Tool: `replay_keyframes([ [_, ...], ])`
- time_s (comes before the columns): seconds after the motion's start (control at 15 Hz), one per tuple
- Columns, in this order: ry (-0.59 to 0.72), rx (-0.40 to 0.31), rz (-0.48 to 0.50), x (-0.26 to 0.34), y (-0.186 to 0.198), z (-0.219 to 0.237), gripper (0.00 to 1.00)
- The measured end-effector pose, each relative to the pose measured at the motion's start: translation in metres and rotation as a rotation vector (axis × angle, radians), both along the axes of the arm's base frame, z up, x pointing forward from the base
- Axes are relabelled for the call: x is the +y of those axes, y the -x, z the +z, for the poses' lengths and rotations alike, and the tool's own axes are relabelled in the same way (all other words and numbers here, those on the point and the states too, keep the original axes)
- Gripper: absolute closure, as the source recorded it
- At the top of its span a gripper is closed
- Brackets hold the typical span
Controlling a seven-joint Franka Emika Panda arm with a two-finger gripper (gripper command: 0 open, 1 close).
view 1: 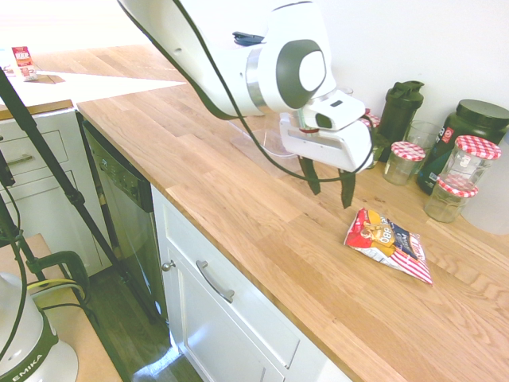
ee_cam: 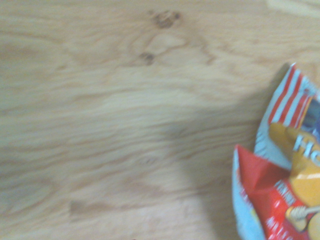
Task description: Put the chip bag into the container
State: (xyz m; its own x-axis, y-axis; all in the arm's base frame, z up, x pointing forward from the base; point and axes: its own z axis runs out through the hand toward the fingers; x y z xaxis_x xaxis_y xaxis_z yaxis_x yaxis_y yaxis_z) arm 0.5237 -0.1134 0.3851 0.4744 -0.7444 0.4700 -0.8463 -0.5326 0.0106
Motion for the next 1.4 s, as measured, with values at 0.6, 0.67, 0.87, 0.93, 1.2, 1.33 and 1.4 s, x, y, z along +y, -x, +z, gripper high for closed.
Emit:
replay_keyframes([
  [0.6,0.128,0.001,0.002,-0.026,-0.051,-0.024,1.0],
  [0.67,0.137,0.007,0.004,-0.023,-0.052,-0.03,1.0],
  [0.87,0.178,0.012,0.0,-0.023,-0.053,-0.042,1.0],
  [0.93,0.195,0.012,-0.005,-0.025,-0.052,-0.047,1.0],
  [1.2,0.238,0.01,-0.018,-0.031,-0.051,-0.06,1.0],
  [1.33,0.246,0.012,-0.02,-0.031,-0.05,-0.064,1.0],
  [1.4,0.248,0.014,-0.022,-0.031,-0.05,-0.065,1.0],
])
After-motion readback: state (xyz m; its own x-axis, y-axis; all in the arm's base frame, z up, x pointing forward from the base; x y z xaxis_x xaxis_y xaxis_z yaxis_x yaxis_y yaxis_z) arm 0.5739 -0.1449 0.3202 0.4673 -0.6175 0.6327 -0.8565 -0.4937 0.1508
